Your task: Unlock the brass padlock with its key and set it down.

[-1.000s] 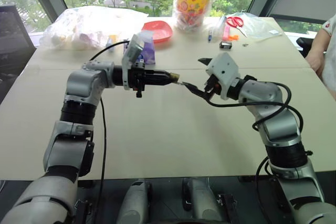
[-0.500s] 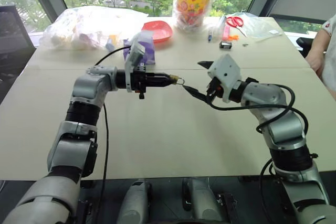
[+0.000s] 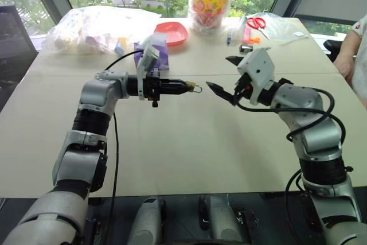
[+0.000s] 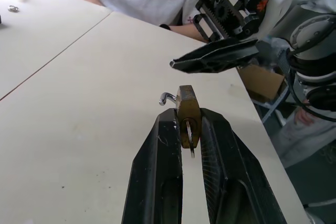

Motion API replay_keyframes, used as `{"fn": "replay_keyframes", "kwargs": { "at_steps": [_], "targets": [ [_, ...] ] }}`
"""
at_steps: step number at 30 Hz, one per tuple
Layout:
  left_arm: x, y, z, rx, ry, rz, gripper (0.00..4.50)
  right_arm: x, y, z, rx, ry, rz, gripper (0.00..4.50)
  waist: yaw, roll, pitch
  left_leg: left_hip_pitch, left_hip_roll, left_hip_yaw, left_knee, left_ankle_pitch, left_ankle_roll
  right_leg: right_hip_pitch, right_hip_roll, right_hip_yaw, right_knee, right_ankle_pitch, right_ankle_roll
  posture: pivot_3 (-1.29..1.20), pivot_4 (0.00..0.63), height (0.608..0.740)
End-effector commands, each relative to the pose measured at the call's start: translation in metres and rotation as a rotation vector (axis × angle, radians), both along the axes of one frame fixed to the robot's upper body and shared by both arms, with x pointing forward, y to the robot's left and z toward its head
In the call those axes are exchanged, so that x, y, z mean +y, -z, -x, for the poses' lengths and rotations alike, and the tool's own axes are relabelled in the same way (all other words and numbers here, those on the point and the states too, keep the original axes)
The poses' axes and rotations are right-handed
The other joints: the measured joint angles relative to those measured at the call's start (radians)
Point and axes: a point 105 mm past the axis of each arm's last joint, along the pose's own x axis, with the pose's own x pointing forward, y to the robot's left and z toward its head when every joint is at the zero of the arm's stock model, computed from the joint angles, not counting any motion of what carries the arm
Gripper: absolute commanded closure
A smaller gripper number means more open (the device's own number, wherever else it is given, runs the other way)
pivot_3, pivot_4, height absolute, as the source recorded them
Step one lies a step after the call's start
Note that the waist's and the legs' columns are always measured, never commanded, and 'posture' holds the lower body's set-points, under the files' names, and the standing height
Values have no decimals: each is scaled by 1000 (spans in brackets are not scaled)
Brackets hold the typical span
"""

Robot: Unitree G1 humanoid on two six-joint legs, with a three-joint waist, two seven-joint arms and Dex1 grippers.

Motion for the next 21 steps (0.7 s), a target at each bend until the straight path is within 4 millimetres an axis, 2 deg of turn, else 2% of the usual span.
{"fn": "replay_keyframes", "kwargs": {
  "at_steps": [1, 6, 15, 17, 19, 21],
  "targets": [
    [-4, -12, 6, -43, 33, 12, 4500, 9, -10, 2, -39, -39, 0, 41, 1, 0, 0, 0, 0, 0, 0, 0, 0, 0, 0, 0, 0, 0, 0, 0, 150, 740],
    [-3, -16, 15, -48, 68, 19, 4500, 14, 5, -1, -1, -80, 46, 41, -1, 0, 0, 0, 0, 0, 0, 0, 0, 0, 0, 0, 0, 0, 0, 0, 150, 740],
    [1, -15, 12, -49, 29, 16, 4500, 7, 8, -5, 12, -96, 74, 41, 0, 0, 0, 0, 0, 0, 0, 0, 0, 0, 0, 0, 0, 0, 0, 0, 150, 740],
    [1, -12, 6, -25, -5, 29, 4500, -4, 7, -8, 2, -50, 89, 41, 0, 0, 0, 0, 0, 0, 0, 0, 0, 0, 0, 0, 0, 0, 0, 0, 150, 740],
    [-1, -5, 1, 20, -37, 43, 4500, -24, 11, -10, -15, 21, 170, 41, 4, 0, 0, 0, 0, 0, 0, 0, 0, 0, 0, 0, 0, 0, 0, 0, 150, 740],
    [-7, 14, -6, 129, -91, 50, 4500, -44, 18, -1, -16, 52, 284, 41, 14, 0, 0, -1, -1, 0, 1, 0, 0, 0, -1, 0, 0, 0, 0, 0, 150, 740]
  ]
}}
